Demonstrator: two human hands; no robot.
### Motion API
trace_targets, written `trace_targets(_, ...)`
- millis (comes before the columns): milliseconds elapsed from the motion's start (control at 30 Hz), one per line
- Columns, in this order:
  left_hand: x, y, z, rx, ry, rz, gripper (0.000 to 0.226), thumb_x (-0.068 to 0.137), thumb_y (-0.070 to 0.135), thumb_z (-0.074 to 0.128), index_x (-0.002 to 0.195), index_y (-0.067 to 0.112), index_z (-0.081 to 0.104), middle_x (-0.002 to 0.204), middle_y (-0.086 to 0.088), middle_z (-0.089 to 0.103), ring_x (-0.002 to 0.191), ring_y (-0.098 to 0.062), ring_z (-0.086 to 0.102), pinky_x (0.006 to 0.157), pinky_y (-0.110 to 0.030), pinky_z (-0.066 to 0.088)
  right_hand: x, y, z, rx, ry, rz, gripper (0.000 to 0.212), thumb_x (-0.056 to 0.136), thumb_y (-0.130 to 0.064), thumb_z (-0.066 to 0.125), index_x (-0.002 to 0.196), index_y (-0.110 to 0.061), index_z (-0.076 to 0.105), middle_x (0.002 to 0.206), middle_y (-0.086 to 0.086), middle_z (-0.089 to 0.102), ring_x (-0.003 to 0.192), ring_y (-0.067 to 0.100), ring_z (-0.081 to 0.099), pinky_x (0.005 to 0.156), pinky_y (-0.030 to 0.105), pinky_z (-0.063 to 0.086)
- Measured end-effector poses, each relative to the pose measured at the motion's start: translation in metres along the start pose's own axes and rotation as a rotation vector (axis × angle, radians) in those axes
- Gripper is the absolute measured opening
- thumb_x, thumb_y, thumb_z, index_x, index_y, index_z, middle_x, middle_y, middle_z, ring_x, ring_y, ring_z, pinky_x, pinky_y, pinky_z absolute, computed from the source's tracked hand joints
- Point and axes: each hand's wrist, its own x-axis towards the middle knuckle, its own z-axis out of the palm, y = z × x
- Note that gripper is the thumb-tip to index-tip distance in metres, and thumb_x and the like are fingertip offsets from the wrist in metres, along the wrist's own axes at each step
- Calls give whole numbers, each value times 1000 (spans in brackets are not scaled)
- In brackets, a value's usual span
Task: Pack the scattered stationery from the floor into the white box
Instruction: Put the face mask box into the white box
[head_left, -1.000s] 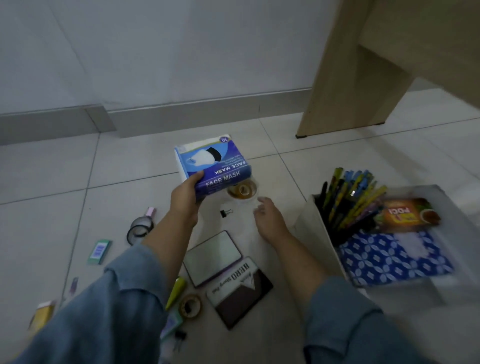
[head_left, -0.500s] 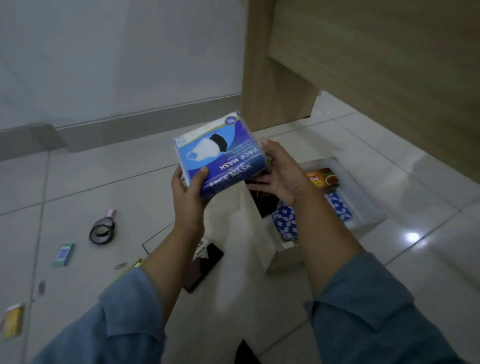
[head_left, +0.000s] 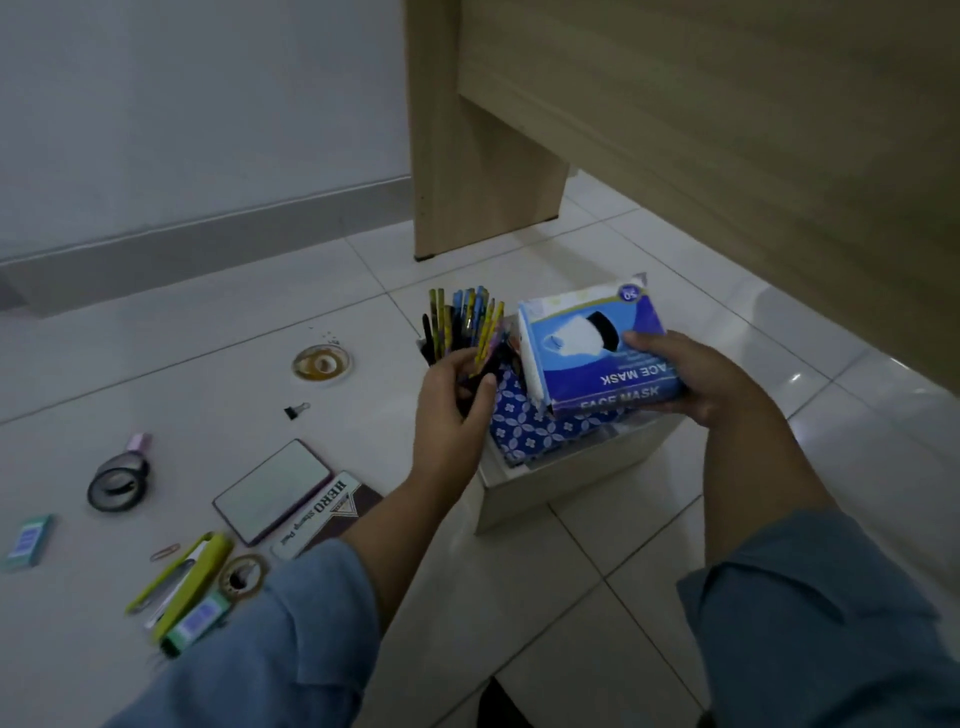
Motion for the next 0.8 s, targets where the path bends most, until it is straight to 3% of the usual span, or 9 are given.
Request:
trace_targets(100, -2, -15, 2, 165, 83, 20, 36, 89, 13, 57, 124, 9, 51, 120, -10, 51, 110, -20, 48, 94, -31, 42, 13, 5, 6, -109, 49, -9, 43, 76, -29, 74, 114, -18, 54, 94, 7, 70, 76, 23, 67, 67, 39, 59)
trace_targets(167, -3, -23, 3, 257, 95, 3, 37, 87, 10, 58, 123, 7, 51, 124, -13, 50, 118, -26, 45, 100, -25, 29, 21, 7, 15, -167, 50, -7, 47, 74, -27, 76, 115, -20, 52, 94, 7, 70, 77, 24, 68, 67, 40, 59)
trace_targets(267, -6, -29, 4, 324, 102, -47, 42, 86, 13, 59, 126, 8, 49, 132, -14, 44, 124, -28, 39, 92, -13, 19, 32, 11, 16, -224, 56, 45, 49, 74, -27, 76, 116, -20, 52, 95, 7, 70, 78, 26, 68, 68, 42, 58)
trace_targets(433, -5, -35, 7, 309, 32, -150, 50, 88, 18, 58, 134, 11, 40, 143, -13, 33, 134, -26, 29, 106, -25, 22, 44, 13, 8, -500, 13, 168, 39, 78, -22, 74, 111, -4, 61, 87, 12, 69, 70, 25, 65, 65, 32, 53)
trace_targets(500, -3, -36, 9, 283, -1, -168, 55, 89, 18, 58, 138, 10, 35, 147, -12, 29, 136, -23, 28, 107, -21, 21, 45, 15, 12, -679, 86, 211, 44, 79, -22, 73, 113, 2, 59, 105, 19, 65, 86, 30, 64, 76, 35, 51)
trace_targets(567, -1, -37, 12, 213, -43, -209, 60, 90, 17, 56, 143, 9, 28, 150, -11, 26, 138, -21, 27, 105, -13, 17, 43, 19, 22, -1018, 216, 215, 55, 78, -26, 71, 125, -4, 51, 124, 18, 54, 112, 32, 55, 93, 39, 48)
trace_targets(633, 3, -38, 16, 141, -79, -228, 58, 93, 15, 51, 145, 7, 25, 150, -11, 30, 139, -22, 30, 114, -23, 21, 37, 25, 40, -1146, 327, 148, 64, 81, -30, 66, 135, -11, 37, 137, 16, 41, 128, 34, 40, 104, 48, 39)
trace_targets(700, 6, -39, 18, 116, -50, -195, 50, 95, 10, 44, 143, 8, 29, 145, -10, 41, 134, -22, 39, 111, -28, 32, 35, 33, 63, -1115, 317, 35, 72, 84, -38, 62, 142, -14, 27, 146, 16, 29, 136, 36, 27, 109, 52, 32)
trace_targets(800, 9, -41, 16, 61, 23, -165, 47, 94, -1, 36, 139, 11, 38, 135, -7, 51, 122, -17, 48, 93, -9, 35, 31, 46, 101, -1181, 185, -46, 82, 81, -53, 62, 145, -24, 20, 153, 13, 16, 140, 40, 17, 108, 59, 25)
